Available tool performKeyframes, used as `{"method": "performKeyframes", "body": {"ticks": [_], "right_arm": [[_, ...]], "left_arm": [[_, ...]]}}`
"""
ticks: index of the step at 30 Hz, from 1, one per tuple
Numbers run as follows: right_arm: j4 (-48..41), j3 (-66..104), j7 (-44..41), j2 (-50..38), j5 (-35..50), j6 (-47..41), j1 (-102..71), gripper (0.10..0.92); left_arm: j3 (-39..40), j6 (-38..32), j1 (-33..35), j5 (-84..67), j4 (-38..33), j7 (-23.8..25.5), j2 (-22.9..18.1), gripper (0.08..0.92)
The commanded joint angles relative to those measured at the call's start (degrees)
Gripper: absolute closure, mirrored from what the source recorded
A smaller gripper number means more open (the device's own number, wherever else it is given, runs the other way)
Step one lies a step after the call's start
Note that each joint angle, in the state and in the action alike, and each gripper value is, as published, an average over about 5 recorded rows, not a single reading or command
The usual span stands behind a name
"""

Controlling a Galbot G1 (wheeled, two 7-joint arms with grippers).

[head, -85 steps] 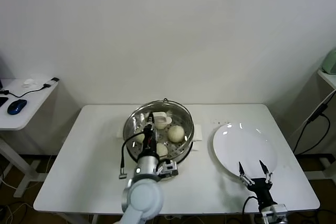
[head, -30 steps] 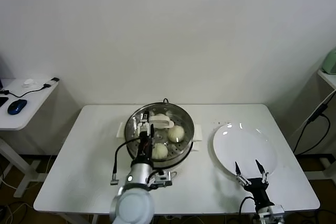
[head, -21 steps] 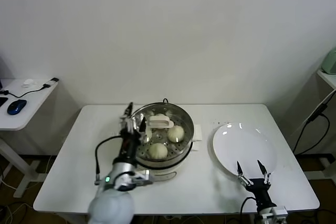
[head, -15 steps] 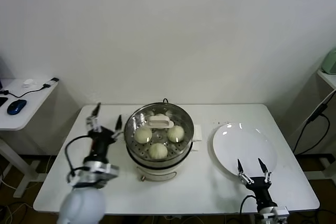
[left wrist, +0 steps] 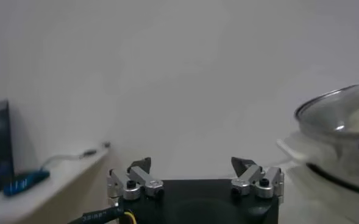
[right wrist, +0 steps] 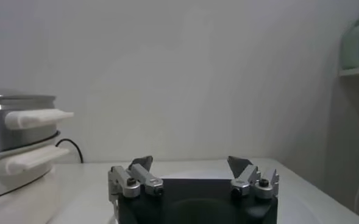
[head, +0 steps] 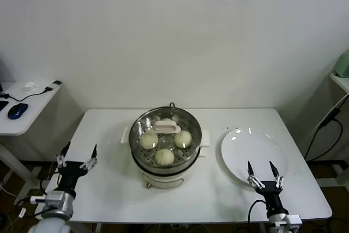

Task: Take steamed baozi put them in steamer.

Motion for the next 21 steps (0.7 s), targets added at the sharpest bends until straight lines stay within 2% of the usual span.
{"method": "performKeyframes", "body": {"ticks": [1,21], "right_arm": [[-0.23,-0.34,0.16,0.10,1.48,0.35,0.05,0.203],[-0.21,-0.88,0.25,0.54,1.45,-0.45,0.26,0.203]], "left_arm": [[-2.70,-6.07,3.61,-13.49,8.72,1.07,0.54,0.177],[0.84,-9.30,4.74,-11.96,6.89,0.85,-1.44,0.177]]}}
